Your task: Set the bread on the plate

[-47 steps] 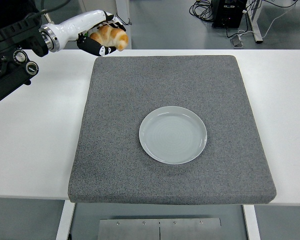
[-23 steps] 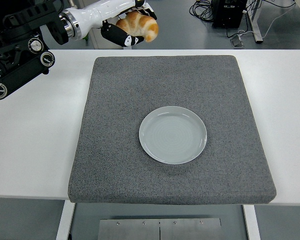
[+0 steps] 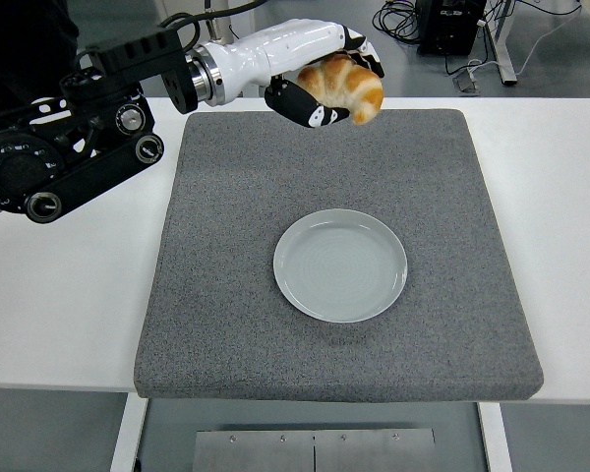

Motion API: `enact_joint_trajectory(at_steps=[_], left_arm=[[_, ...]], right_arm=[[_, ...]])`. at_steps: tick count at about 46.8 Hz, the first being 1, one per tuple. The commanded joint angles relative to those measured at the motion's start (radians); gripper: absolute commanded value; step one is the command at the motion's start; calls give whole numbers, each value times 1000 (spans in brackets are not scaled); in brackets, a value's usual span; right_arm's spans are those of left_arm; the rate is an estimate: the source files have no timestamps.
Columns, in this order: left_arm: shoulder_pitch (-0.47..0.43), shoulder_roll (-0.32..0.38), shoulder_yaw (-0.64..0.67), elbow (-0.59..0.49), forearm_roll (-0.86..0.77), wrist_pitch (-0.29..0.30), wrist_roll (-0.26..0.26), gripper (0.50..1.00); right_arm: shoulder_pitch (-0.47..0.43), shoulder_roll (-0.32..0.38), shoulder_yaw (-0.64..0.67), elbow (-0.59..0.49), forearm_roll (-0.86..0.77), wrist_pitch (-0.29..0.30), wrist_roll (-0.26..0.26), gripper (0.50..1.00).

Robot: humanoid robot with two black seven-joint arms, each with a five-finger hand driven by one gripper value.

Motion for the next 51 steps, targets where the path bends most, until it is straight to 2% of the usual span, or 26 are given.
enact_joint_trajectory(at_steps=[1, 32, 51], left_arm=[[2, -10, 6, 0, 3, 0, 0, 608], [68, -72, 49, -8, 92, 2, -8, 608], [129, -78, 79, -6, 137, 11, -29, 607]], right_arm=[[0, 0, 0, 0, 0, 0, 0, 1000], [0, 0, 0, 0, 0, 0, 0, 1000], [0, 0, 0, 0, 0, 0, 0, 1000]])
